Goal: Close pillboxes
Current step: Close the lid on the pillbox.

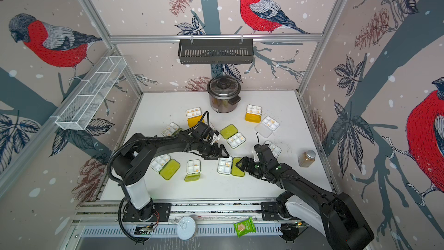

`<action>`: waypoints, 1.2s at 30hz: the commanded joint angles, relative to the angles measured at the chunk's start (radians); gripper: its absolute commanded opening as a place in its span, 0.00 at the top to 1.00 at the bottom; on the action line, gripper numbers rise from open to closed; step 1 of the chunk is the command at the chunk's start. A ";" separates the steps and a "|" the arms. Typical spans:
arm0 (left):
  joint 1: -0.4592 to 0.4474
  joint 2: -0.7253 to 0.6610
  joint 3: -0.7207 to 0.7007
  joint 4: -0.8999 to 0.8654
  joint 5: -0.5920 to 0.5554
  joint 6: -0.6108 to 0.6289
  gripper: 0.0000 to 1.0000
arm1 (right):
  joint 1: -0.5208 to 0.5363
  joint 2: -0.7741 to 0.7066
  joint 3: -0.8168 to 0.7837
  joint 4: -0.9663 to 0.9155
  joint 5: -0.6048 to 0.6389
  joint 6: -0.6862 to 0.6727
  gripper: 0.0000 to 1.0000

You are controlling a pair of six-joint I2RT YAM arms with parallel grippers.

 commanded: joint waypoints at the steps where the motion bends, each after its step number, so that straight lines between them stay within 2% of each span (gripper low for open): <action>1: -0.001 0.008 -0.001 0.012 0.031 -0.009 0.09 | -0.001 -0.005 -0.007 0.016 -0.001 0.012 0.19; 5: -0.002 0.002 -0.001 0.007 0.027 -0.004 0.08 | -0.005 -0.002 -0.038 0.079 -0.028 0.039 0.19; 36: -0.012 0.021 0.012 -0.010 0.020 0.011 0.08 | -0.012 -0.065 -0.039 0.167 -0.118 0.056 0.18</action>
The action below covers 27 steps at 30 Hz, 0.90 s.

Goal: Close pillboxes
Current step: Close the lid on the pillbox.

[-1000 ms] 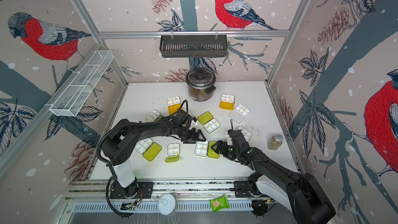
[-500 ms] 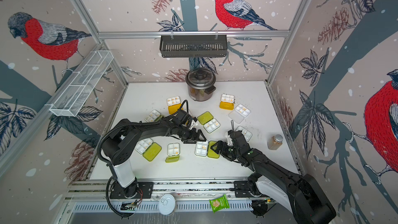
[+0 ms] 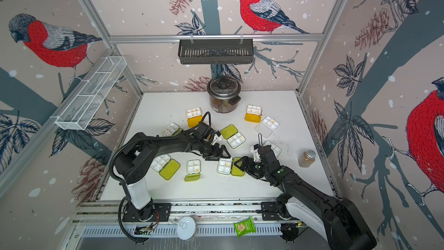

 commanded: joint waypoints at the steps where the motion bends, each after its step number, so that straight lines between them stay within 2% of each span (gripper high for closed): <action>1: -0.004 0.006 0.003 -0.019 -0.011 0.005 0.08 | 0.001 -0.007 0.004 0.065 -0.033 0.009 0.18; 12: -0.011 0.002 -0.004 0.012 0.030 -0.007 0.09 | 0.002 -0.010 0.055 0.025 -0.006 -0.014 0.19; 16: -0.008 -0.009 -0.011 0.065 0.066 -0.051 0.09 | 0.004 0.012 0.065 0.030 -0.005 -0.017 0.19; 27: 0.086 -0.081 -0.047 0.080 0.037 -0.078 0.10 | 0.025 0.060 0.113 0.007 0.020 -0.029 0.19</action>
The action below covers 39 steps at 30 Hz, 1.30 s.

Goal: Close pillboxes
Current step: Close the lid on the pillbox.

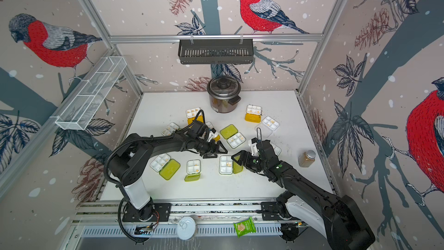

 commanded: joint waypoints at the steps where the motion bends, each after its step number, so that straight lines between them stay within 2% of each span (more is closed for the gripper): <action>1: 0.025 -0.032 0.003 0.015 -0.006 0.002 0.10 | 0.010 0.018 0.029 -0.016 0.021 -0.025 0.19; 16: 0.083 -0.087 0.015 -0.017 -0.053 0.021 0.10 | 0.123 0.149 0.137 -0.010 0.069 -0.023 0.19; 23: 0.114 -0.115 0.015 -0.011 -0.063 0.024 0.10 | 0.133 0.212 0.187 -0.023 0.068 -0.047 0.18; 34: 0.113 -0.113 0.014 -0.009 -0.053 0.023 0.10 | 0.151 0.250 0.210 -0.035 0.087 -0.049 0.18; 36: 0.114 -0.114 0.014 -0.007 -0.051 0.024 0.10 | 0.153 0.251 0.217 -0.057 0.109 -0.057 0.18; 39: 0.114 -0.117 0.013 -0.005 -0.052 0.022 0.11 | 0.166 0.263 0.250 -0.165 0.209 -0.083 0.18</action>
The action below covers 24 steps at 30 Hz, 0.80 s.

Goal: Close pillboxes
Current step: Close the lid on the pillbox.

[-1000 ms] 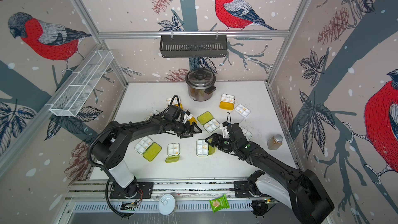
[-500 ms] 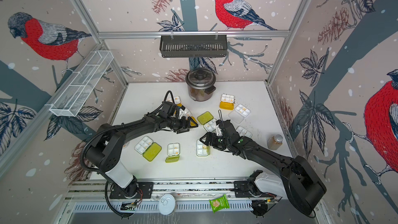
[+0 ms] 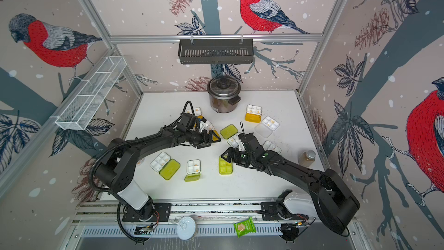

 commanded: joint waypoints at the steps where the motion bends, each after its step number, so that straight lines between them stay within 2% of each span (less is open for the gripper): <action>1: 0.004 -0.007 0.004 0.011 0.010 0.005 0.10 | 0.020 0.033 0.049 -0.144 0.152 -0.047 0.18; 4: 0.004 -0.011 0.001 0.015 0.005 0.006 0.11 | 0.053 0.085 0.104 -0.257 0.289 -0.071 0.19; 8: 0.005 -0.016 0.016 -0.026 -0.043 0.031 0.11 | 0.100 0.134 0.176 -0.339 0.392 -0.111 0.19; 17: 0.017 -0.088 0.011 -0.039 -0.137 0.040 0.06 | 0.156 0.236 0.272 -0.410 0.427 -0.171 0.23; 24: 0.024 -0.083 0.010 -0.037 -0.129 0.034 0.07 | 0.191 0.271 0.281 -0.413 0.432 -0.176 0.24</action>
